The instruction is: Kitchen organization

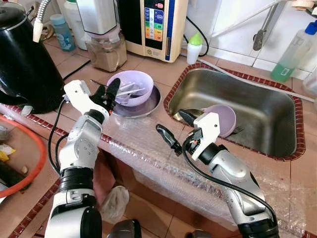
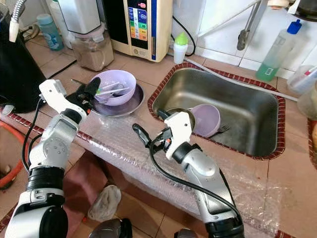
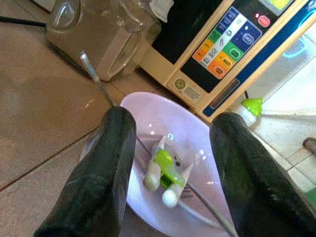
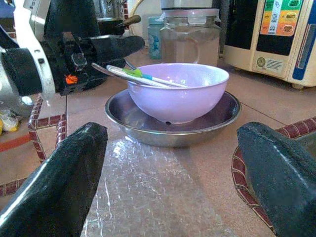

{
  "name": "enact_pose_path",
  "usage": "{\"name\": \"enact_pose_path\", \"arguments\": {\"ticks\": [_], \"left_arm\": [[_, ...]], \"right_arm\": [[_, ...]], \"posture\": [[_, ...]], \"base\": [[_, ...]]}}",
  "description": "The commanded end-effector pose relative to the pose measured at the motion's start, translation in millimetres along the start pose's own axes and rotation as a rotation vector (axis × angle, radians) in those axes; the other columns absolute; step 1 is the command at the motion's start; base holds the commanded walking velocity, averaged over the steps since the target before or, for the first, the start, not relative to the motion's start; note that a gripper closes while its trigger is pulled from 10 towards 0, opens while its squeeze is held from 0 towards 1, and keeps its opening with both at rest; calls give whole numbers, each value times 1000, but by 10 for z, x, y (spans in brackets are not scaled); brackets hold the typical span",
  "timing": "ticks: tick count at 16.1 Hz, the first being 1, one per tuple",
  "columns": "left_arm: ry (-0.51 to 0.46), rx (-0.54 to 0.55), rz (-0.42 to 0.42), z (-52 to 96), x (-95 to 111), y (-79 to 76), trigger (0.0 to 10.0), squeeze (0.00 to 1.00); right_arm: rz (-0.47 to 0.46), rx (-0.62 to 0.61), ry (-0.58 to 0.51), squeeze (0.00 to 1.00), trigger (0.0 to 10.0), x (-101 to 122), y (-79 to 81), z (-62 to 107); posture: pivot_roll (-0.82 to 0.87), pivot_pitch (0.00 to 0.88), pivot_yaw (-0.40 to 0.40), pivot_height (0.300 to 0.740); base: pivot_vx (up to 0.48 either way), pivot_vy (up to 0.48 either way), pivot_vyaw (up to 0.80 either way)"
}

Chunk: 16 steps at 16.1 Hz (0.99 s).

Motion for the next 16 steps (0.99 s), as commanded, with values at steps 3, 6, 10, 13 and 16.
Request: {"name": "enact_pose_path", "arguments": {"ticks": [3,6,10,13,16], "left_arm": [[26,14,-9,-9,-19,27,0,0],[58,34,23,5,-100,71,0,0],[71,58,35,0,-113,90,0,0],[71,47,49,-8,-80,46,0,0],[71,40,49,-18,-28,-6,0,0]], "right_arm": [[7,-9,-5,0,10000,15,-22,-25],[14,-12,-3,0,10000,8,-39,-44],[18,-8,-2,0,10000,1,-37,-55],[20,-6,-7,0,10000,6,-35,-94],[22,-7,-6,0,10000,-5,-35,-102]], "posture": [[-38,53,62,740],[-36,46,61,740],[-31,39,59,740],[-25,39,56,740],[-21,42,53,740]], "base": [[0,0,0],[0,0,0],[0,0,0],[0,0,0],[0,0,0]]}}
Point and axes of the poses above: a point about 5 cm out from each wrist's last joint towards the gripper, its own z axis pointing back from the gripper into the wrist, its own x axis along the axis of the wrist's last joint, y = z × x, the point moved 5 cm from there along -z, pointing out of the wrist towards the gripper, and after that the axes turned 7 degrees about z, right-handed, at the moved point
